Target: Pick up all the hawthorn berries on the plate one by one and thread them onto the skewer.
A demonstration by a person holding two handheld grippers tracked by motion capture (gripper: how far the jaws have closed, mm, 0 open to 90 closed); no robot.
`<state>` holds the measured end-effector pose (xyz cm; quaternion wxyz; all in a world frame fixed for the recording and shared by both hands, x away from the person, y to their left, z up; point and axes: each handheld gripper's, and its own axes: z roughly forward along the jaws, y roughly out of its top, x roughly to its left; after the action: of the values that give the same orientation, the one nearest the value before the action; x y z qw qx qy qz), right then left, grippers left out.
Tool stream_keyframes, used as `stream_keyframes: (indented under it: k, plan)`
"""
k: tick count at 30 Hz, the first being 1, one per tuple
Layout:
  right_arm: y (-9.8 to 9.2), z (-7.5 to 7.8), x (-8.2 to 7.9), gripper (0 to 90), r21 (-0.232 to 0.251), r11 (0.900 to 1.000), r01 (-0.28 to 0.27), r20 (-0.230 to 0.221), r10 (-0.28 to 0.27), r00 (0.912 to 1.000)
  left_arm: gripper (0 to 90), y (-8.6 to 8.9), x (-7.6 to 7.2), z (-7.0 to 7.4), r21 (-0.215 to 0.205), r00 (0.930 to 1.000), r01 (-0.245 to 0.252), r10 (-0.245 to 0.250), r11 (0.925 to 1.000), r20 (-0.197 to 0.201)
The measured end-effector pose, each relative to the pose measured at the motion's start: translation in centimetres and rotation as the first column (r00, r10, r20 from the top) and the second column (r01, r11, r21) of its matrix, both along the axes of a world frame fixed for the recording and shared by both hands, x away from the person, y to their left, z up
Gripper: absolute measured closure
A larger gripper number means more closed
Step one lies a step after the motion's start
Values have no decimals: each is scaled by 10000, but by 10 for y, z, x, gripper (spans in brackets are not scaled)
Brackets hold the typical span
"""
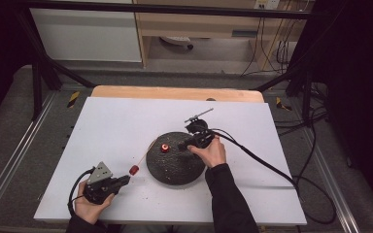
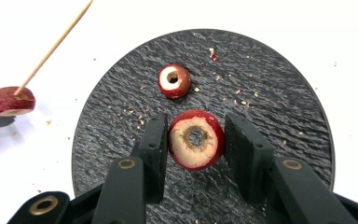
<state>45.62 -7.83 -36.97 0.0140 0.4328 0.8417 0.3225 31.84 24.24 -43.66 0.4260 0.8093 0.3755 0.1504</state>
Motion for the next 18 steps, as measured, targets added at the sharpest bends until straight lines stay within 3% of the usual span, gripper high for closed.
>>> stream_keyframes:
  k: [6, 12, 18]
  plan:
    - [-15, 0, -10, 614, 687, 9976, 115, 425, -145, 9990, 883, -2, 0, 0, -6, 10000, 27, -27, 10000, 15]
    - [-27, -2, -19, 614, 1461, 9888, 309, 697, -414, 9967, 883, -2, -1, 1, -30, 10000, 29, -28, 10000, 86]
    - [-39, -7, -29, 615, 2408, 9690, 544, 1000, -805, 9917, 883, -4, -1, 1, -64, 9999, 46, -45, 10000, 133]
